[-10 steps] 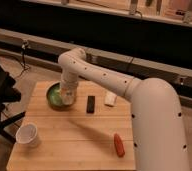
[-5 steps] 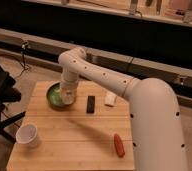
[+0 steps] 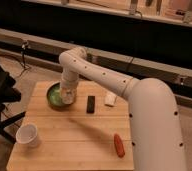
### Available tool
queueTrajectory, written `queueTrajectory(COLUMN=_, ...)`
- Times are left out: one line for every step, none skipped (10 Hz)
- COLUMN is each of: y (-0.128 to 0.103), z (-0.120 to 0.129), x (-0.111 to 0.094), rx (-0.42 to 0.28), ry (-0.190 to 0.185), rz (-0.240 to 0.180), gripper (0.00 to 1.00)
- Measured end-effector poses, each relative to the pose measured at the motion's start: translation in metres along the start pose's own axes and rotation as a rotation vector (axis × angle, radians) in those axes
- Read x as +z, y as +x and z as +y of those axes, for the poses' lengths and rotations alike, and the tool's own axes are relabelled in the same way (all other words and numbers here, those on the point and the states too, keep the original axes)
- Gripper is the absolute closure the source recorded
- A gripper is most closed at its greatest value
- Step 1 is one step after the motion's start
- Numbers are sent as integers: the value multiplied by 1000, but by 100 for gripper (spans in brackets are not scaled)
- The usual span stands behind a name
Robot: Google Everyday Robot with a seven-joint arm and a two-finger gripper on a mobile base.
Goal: Place the bottle in the ceramic bowl
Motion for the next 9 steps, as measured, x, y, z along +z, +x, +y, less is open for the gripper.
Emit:
queueTrajectory(y=0, z=1, x=0, rx=0, ry=-1, rz=-3, gripper=47)
queueTrajectory(y=1, z=0, x=0, rx=0, ry=3, rz=-4, gripper=47)
queueTrajectory(y=2, z=0, x=0, rx=1, ry=4, rz=-5, gripper=47)
queueTrajectory(y=3, z=0, x=1, rx=1, ry=7, rz=-5, gripper=47)
queueTrajectory(y=4, z=1, x=1, rx=2, ry=8, rz=-7, gripper=47)
queueTrajectory(y=4, z=1, x=1, rx=3, ry=8, rz=-9, gripper=47)
queueTrajectory(y=5, z=1, x=1, rx=3, ry=9, rz=-10, gripper=47)
queueTrajectory(y=5, z=2, x=1, rx=4, ry=10, rz=-11, gripper=47)
queueTrajectory(y=6, z=2, x=1, rx=5, ry=12, rz=-11, gripper=47)
